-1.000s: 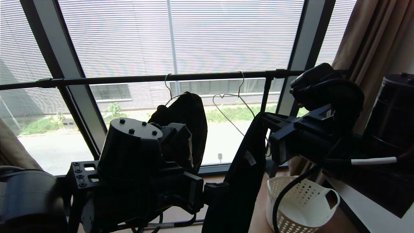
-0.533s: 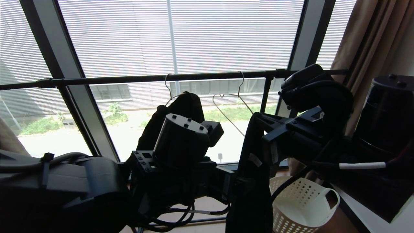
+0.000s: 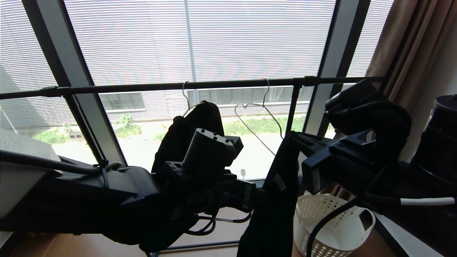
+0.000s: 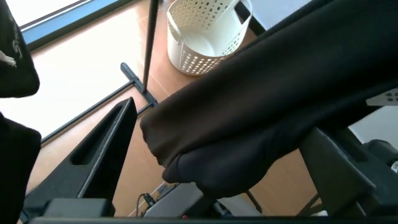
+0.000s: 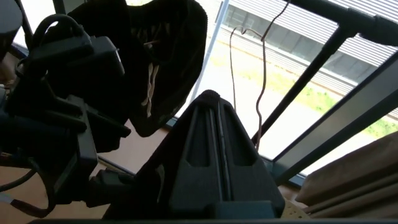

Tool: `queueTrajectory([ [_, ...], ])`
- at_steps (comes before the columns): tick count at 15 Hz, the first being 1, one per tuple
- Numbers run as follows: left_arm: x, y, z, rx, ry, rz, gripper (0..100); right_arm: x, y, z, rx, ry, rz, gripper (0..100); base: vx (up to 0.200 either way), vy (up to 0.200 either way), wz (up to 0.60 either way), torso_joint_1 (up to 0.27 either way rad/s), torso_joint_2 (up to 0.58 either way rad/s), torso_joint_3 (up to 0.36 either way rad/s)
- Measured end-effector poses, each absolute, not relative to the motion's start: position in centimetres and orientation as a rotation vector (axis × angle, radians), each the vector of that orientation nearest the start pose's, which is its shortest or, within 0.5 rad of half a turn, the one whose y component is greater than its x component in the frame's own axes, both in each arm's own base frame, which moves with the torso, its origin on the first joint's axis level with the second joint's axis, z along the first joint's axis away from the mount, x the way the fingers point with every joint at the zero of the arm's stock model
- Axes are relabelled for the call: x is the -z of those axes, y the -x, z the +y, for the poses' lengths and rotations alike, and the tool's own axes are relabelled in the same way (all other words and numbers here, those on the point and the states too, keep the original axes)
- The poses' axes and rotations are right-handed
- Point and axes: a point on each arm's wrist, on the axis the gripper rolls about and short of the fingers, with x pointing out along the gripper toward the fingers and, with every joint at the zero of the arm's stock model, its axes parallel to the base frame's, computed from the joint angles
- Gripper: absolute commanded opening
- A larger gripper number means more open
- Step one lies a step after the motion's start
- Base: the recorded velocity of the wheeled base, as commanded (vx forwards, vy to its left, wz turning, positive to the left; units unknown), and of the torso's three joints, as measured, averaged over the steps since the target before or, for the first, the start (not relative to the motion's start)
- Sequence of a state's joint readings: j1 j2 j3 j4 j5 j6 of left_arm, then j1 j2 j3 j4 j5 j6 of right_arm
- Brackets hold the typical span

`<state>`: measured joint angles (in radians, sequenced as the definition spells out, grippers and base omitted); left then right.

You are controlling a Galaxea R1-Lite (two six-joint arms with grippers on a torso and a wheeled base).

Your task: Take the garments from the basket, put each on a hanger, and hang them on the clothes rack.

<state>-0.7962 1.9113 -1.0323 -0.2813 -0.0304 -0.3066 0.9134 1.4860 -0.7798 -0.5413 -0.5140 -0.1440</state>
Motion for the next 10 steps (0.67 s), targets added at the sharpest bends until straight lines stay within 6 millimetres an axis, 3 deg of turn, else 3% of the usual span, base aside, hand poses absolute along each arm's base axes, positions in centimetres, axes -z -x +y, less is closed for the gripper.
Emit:
queueTrajectory([
  [8, -12.6, -25.8, -24.6, 0.657, 0.045, 0.717, 100, -23.2, -15.5, 18.3, -0.407, 0.235, 0.079, 0, 0.000, 0.000, 0.00, 0.000, 0.00, 0.000],
  [9, -12.6, -25.9, -24.6, 0.657, 0.047, 0.715, 0, -23.2, -15.4, 18.2, -0.407, 0.233, 0.077, 0, 0.000, 0.000, 0.00, 0.000, 0.00, 0.000],
  [10, -12.6, -26.0, -24.6, 0.654, 0.048, 0.713, 0, -23.2, -15.4, 18.1, -0.408, 0.233, 0.077, 0, 0.000, 0.000, 0.00, 0.000, 0.00, 0.000],
])
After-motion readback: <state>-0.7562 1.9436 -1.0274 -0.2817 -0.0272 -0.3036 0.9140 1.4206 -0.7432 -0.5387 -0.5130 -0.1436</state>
